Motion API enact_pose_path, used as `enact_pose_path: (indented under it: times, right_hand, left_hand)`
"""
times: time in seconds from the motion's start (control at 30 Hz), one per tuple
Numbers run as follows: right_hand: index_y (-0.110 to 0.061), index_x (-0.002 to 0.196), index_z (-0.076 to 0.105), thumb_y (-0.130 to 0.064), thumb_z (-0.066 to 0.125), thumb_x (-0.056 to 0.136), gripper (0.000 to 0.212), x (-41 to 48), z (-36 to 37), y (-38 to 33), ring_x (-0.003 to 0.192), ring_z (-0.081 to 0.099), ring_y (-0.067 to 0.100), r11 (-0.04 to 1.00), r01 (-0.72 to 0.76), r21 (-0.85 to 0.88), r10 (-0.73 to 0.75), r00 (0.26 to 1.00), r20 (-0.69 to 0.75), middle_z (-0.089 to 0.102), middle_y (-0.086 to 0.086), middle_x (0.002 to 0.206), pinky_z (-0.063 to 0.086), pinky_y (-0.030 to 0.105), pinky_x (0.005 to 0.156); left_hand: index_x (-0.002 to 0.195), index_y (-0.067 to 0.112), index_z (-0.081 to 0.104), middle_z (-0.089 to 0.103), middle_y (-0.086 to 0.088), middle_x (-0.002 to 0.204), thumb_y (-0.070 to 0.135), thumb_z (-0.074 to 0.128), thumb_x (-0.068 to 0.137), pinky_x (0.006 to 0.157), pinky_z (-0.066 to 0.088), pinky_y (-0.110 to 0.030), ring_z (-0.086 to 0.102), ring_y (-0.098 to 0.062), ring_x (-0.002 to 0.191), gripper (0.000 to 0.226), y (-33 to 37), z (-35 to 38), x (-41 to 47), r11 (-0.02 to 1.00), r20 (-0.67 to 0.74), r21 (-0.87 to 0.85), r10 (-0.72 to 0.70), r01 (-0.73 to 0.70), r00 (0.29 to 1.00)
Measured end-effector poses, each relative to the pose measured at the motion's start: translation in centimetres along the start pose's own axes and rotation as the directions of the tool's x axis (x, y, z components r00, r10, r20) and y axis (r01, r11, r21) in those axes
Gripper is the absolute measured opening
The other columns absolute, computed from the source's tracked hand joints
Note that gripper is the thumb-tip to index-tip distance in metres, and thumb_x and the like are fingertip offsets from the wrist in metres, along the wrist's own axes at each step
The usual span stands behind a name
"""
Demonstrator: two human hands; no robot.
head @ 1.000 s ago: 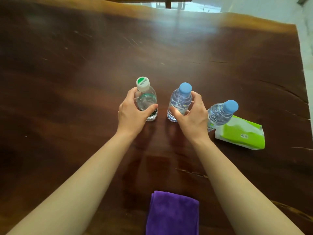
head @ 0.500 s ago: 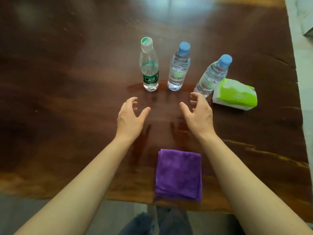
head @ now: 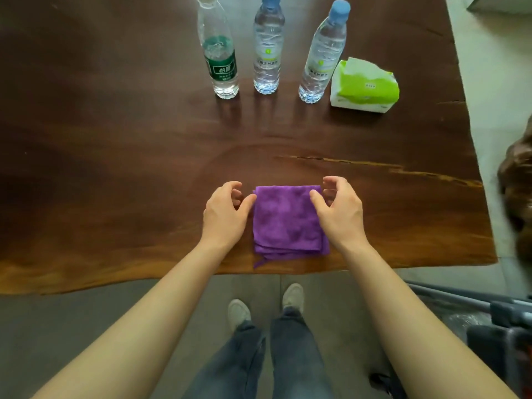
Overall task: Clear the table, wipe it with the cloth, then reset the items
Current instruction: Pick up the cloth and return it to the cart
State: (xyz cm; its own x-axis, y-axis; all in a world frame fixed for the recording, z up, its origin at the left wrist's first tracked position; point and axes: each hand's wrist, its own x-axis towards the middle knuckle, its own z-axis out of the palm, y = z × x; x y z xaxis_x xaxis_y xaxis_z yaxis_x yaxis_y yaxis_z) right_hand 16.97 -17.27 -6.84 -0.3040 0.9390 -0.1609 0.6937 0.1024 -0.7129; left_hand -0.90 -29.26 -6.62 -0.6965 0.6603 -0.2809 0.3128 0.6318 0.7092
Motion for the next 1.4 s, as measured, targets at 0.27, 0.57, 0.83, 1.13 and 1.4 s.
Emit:
enact_pose_path:
  times: [0.27, 0.57, 0.83, 1.13, 1.4]
  right_hand:
    - [-0.017, 0.119, 0.059, -0.037, 0.071, 0.090, 0.037, 1.0, 0.7, 2.3, 0.093, 0.064, 0.015, 0.990, -0.136, -0.035, 0.140, 0.982, 0.126, 0.066, -0.003, 0.104, 0.057, 0.037, 0.088]
    - [-0.022, 0.107, 0.066, -0.037, 0.072, 0.089, 0.025, 2.5, 1.0, 3.6, 0.083, 0.062, 0.006, 0.962, -0.271, 0.014, 0.262, 0.940, 0.217, 0.065, -0.012, 0.085, 0.051, 0.028, 0.074]
    - [-0.008, 0.089, 0.066, 0.005, 0.061, 0.086, 0.014, 1.6, -0.5, 3.0, 0.075, 0.058, 0.017, 0.614, -0.628, 0.478, 0.444, 0.776, 0.448, 0.064, 0.008, 0.084, 0.051, 0.028, 0.066]
    - [-0.020, 0.119, 0.056, 0.010, 0.050, 0.077, 0.052, -1.6, -6.0, 1.6, 0.104, 0.061, 0.028, 0.515, -0.551, 0.657, 0.342, 0.835, 0.431, 0.064, 0.021, 0.122, 0.049, 0.043, 0.090]
    - [-0.016, 0.110, 0.074, -0.005, 0.055, 0.097, 0.026, -8.4, -13.5, 0.9, 0.085, 0.069, 0.014, 0.555, -0.292, 0.779, 0.274, 0.948, 0.159, 0.077, 0.003, 0.100, 0.057, 0.023, 0.066]
  left_hand:
    - [0.117, 0.013, 0.069, 0.073, -0.001, 0.100, 0.046, 0.074, 0.086, 0.091, 0.053, -0.037, 0.067, -0.021, 0.098, 0.046, 0.3, 2.3, 0.7, 0.992, 0.053, 0.039, -0.119, 0.117, 0.991]
    - [0.091, 0.019, 0.071, 0.067, 0.006, 0.087, 0.042, 0.072, 0.088, 0.079, 0.049, -0.032, 0.064, -0.019, 0.092, 0.024, 0.7, 4.4, 1.5, 0.959, 0.028, -0.087, -0.269, 0.270, 0.963]
    - [0.099, 0.015, 0.073, 0.075, 0.001, 0.090, 0.021, 0.075, 0.085, 0.078, 0.054, -0.033, 0.067, -0.018, 0.088, 0.015, 0.9, 4.3, 0.4, 0.838, 0.177, -0.359, -0.371, 0.411, 0.912]
    - [0.092, 0.017, 0.069, 0.075, -0.005, 0.086, 0.022, 0.074, 0.075, 0.081, 0.054, -0.043, 0.067, -0.026, 0.085, 0.017, 5.6, 2.2, -3.0, 0.754, 0.271, -0.569, -0.207, 0.329, 0.940]
    - [0.101, 0.042, 0.062, 0.078, 0.003, 0.097, 0.037, 0.075, 0.081, 0.073, 0.056, -0.032, 0.074, -0.012, 0.089, 0.024, 11.7, 1.7, -7.6, 0.841, 0.232, -0.541, 0.172, -0.020, 0.957]
